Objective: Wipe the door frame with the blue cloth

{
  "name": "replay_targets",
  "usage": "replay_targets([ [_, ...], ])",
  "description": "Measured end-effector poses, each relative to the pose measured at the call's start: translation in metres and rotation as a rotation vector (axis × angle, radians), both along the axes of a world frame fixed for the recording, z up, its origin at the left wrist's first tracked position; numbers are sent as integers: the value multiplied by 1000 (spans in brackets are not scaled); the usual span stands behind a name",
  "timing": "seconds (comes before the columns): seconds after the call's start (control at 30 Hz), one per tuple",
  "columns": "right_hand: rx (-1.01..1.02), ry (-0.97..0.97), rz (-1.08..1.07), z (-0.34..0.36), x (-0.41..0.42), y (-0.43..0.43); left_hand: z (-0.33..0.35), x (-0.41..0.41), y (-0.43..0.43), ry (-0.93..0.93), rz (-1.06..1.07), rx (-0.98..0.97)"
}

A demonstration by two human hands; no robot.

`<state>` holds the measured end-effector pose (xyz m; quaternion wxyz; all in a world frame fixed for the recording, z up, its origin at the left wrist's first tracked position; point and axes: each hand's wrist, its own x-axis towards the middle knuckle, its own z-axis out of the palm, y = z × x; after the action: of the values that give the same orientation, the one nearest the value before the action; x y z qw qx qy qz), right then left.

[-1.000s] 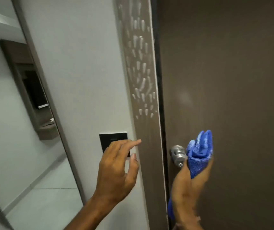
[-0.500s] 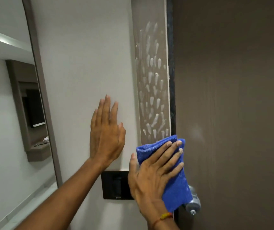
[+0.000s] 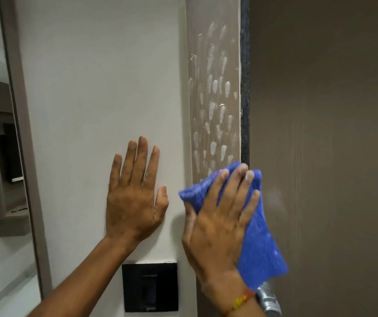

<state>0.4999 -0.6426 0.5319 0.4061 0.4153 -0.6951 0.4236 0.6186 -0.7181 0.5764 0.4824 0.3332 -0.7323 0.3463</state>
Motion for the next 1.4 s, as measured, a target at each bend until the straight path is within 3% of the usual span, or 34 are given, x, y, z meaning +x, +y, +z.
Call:
replay_targets([
  [0.2, -147, -69, -17, 83, 9, -7, 1, 0, -1, -10, 0, -11],
  [0.5, -60, -47, -24, 18, 6, -4, 1, 1, -1, 1, -12, 0],
  [0.67, -169, 5, 33, 115, 4, -8, 21, -4, 3, 13, -22, 13],
  [0.8, -255, -21, 50, 190, 5, -11, 83, -11, 7, 162, -41, -4],
  [1.1, -141, 24, 36, 98, 3, -4, 113, -13, -1, 142, -22, -71],
  [1.33, -204, 139, 46, 236, -9, -9, 112, -14, -1, 134, -15, -80],
  [1.4, -217, 178, 63, 235, -8, -10, 114, -13, -2, 136, -20, -91],
])
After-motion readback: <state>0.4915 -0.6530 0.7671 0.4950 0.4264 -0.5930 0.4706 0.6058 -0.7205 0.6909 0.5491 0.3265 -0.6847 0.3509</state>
